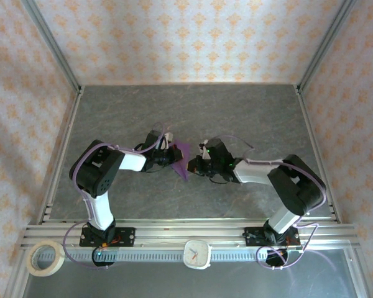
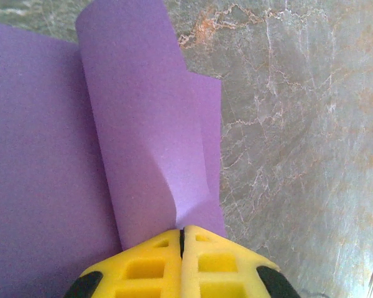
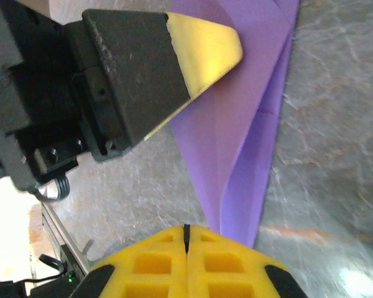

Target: Fold a paper plane with a square sheet of paper (pick it up from the middle)

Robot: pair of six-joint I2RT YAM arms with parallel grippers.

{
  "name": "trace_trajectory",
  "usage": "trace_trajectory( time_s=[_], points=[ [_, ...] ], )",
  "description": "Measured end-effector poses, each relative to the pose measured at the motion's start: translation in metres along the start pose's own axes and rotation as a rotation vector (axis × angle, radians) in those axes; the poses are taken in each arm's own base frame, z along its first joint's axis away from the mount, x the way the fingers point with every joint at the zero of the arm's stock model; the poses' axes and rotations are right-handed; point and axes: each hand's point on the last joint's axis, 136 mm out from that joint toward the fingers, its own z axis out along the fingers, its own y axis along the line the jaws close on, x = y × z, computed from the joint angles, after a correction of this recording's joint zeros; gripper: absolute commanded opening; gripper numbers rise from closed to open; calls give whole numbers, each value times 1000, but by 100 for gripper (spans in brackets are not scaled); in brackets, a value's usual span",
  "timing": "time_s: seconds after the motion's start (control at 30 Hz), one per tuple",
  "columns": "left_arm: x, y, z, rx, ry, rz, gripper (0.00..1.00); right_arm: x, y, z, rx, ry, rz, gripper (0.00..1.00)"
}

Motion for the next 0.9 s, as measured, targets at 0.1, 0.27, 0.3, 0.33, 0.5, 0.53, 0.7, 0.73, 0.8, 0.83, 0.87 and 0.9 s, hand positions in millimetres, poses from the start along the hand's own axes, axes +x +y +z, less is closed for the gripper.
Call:
trace_trajectory(
  time_s=[0.1, 0.27, 0.3, 0.33, 0.5, 0.53, 0.7, 0.73, 0.8, 0.83, 0.87, 0.9],
  points=[
    [0, 0, 0, 0, 0, 0, 5, -3, 6, 10, -12, 18, 2, 0],
    [0, 0, 0, 0, 0, 0, 5, -8, 15, 26, -22, 36, -7, 0],
    [0, 0, 0, 0, 0, 0, 5, -8, 15, 29, -17, 41, -6, 0],
    [0, 0, 0, 0, 0, 0, 5, -7, 15, 31, -13, 46, -6, 0],
    [0, 0, 0, 0, 0, 0, 5, -1, 6, 42, 41, 76, -3, 0],
    [0, 0, 0, 0, 0, 0, 5, -1, 3, 43, 56, 80, -1, 0],
    [0, 0, 0, 1, 0, 0, 5, 4, -12, 42, 124, 87, 0, 0],
    [0, 0, 0, 0, 0, 1, 5, 5, -13, 42, 133, 88, 0, 0],
    [0, 0, 0, 1, 0, 1, 5, 5, -15, 42, 142, 86, -1, 0],
    [0, 0, 0, 0, 0, 1, 5, 5, -16, 42, 143, 86, -1, 0],
    [0, 0, 0, 0, 0, 1, 5, 5, -16, 42, 143, 86, -1, 0],
    [0, 0, 0, 0, 0, 1, 5, 5, -16, 42, 143, 86, -1, 0]
  ],
)
